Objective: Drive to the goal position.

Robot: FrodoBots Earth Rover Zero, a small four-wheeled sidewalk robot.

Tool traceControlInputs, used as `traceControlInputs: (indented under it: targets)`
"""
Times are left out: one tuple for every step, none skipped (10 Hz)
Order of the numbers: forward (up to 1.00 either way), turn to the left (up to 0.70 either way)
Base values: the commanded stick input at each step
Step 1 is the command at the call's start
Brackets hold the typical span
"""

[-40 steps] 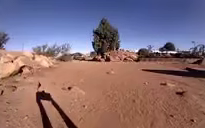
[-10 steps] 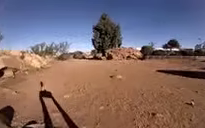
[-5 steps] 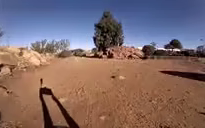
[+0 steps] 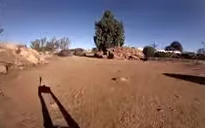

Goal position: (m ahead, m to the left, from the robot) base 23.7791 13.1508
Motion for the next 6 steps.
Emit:
traceControlInputs:
  targets:
    - [0.50,0.00]
    - [0.50,0.00]
    - [0.50,0.00]
    - [0.50,0.00]
    - [0.50,0.00]
    - [0.50,0.00]
